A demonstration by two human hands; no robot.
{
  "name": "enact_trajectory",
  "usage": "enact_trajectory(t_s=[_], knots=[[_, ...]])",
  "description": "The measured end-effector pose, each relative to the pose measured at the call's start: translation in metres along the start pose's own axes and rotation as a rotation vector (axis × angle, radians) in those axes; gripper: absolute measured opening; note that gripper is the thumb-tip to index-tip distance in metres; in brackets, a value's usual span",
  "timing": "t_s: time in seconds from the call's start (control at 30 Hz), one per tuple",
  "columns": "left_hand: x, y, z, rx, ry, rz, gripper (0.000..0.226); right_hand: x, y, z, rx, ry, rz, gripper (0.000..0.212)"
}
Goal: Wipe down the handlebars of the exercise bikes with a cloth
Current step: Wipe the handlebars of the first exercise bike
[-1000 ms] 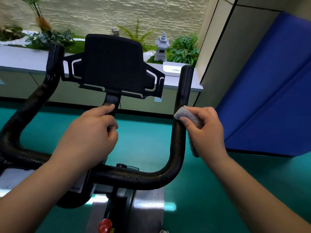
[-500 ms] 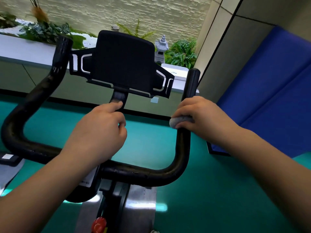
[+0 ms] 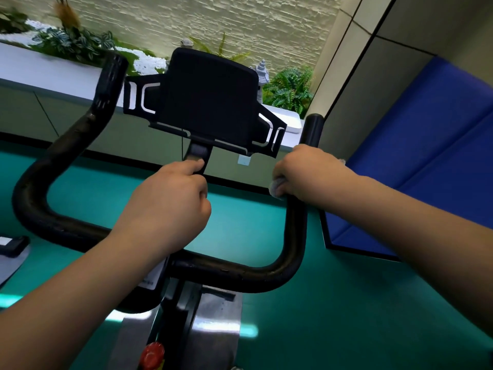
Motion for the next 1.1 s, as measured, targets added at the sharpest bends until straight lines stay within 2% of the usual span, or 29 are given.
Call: enact_trajectory(t_s=[0.07, 0.13, 0.2, 0.3, 0.37, 0.57, 0.73, 0.93, 1.1], knots=[[0.000, 0.000, 0.000, -0.004, 0.007, -0.001, 0.020, 0.002, 0.003, -0.005, 0.011, -0.020, -0.066, 0.015], [-0.001, 0.001, 0.000, -0.004, 0.004, -0.003, 0.021, 0.002, 0.005, -0.019, 0.059, -0.005, -0.206, 0.007], [-0.001, 0.001, -0.001, -0.007, -0.001, -0.004, 0.021, 0.001, 0.009, -0.030, 0.067, -0.016, -0.312, 0.007], [-0.001, 0.002, 0.000, -0.009, 0.007, -0.001, 0.022, 0.009, 0.012, -0.022, -0.056, -0.025, -0.216, 0.001], [-0.001, 0.002, 0.001, -0.008, 0.010, 0.002, 0.023, 0.010, 0.013, -0.017, -0.077, -0.024, -0.158, 0.006], [-0.001, 0.002, 0.000, -0.001, 0.012, 0.009, 0.023, -0.010, 0.003, -0.051, 0.122, 0.081, -0.331, 0.012], [0.000, 0.000, 0.000, 0.003, 0.008, 0.010, 0.022, -0.013, 0.003, -0.019, 0.234, -0.045, -0.105, 0.008], [-0.001, 0.001, 0.001, 0.024, 0.016, 0.005, 0.023, -0.032, -0.012, -0.042, 0.298, 0.104, -0.111, 0.023], [-0.003, 0.003, 0.003, 0.027, 0.018, 0.006, 0.022, -0.040, -0.005, -0.019, 0.348, -0.009, 0.194, 0.009]])
Point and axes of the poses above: each hand's wrist, its own x-axis towards the middle knuckle, its own y-axis out of the back of the hand, z = x × y, the point moved 2 cm from there along x, towards the middle knuckle, and after that the axes turned 15 degrees about y, right-handed, at the moved point
